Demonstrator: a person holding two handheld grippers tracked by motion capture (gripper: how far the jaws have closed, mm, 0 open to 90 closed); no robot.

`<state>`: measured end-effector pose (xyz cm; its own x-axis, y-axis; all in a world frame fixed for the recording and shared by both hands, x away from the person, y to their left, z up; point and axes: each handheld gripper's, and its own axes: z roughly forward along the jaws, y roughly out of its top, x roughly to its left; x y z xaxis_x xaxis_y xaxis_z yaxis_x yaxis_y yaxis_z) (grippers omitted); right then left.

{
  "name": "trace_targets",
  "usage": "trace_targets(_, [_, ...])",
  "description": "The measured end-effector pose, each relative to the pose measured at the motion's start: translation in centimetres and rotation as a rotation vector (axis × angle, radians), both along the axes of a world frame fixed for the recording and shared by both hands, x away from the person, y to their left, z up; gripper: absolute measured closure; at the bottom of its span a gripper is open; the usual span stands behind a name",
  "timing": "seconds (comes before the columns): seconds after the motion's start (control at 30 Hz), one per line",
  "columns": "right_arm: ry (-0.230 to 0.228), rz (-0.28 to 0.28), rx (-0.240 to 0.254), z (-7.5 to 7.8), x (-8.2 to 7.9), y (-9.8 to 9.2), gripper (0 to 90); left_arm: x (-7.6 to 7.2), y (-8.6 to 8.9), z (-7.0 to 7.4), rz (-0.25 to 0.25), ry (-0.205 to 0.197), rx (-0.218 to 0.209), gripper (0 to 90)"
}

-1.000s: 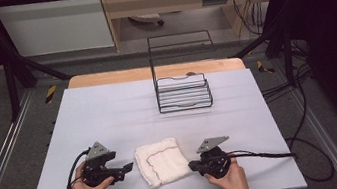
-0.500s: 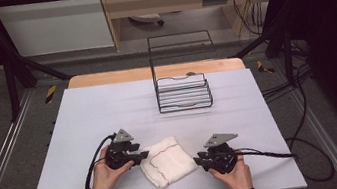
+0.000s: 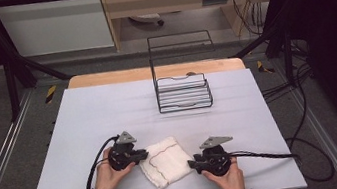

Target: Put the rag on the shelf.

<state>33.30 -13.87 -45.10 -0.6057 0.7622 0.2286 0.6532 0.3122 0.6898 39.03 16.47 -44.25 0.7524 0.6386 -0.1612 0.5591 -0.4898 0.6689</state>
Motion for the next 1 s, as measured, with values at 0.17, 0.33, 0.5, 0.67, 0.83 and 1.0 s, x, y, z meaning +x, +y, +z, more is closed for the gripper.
trace_targets(0.17, [0.051, -0.008, 0.042, 0.0, 0.0, 0.3, 82.3, -0.1, 0.0, 0.1, 0.007, 0.002, 0.000, 84.0])
trace_targets(0.33, [0.052, 0.006, 0.028, 0.5, 0.7, 0.2, 84.4, -0.4, 0.3, 0.4, 0.028, 0.010, -0.014, 84.5])
trace_targets(0.5, [-0.041, 0.014, -0.038, 1.5, 2.3, 0.3, 84.4, -1.7, 0.6, 0.8, 0.044, 0.012, -0.031, 84.4])
trace_targets(0.67, [-0.082, 0.034, -0.088, 0.6, 4.2, 0.6, 81.8, -2.8, 0.1, 0.5, 0.044, -0.024, 0.003, 81.6])
trace_targets(0.83, [-0.125, 0.028, -0.076, 0.9, 4.1, 0.3, 74.0, -2.3, 0.2, 1.1, 0.052, -0.064, 0.001, 68.2])
trace_targets(1.0, [-0.163, 0.000, 0.003, 2.4, 3.7, -1.8, 49.2, -0.6, 0.1, 2.1, 0.073, -0.096, -0.008, 43.1])
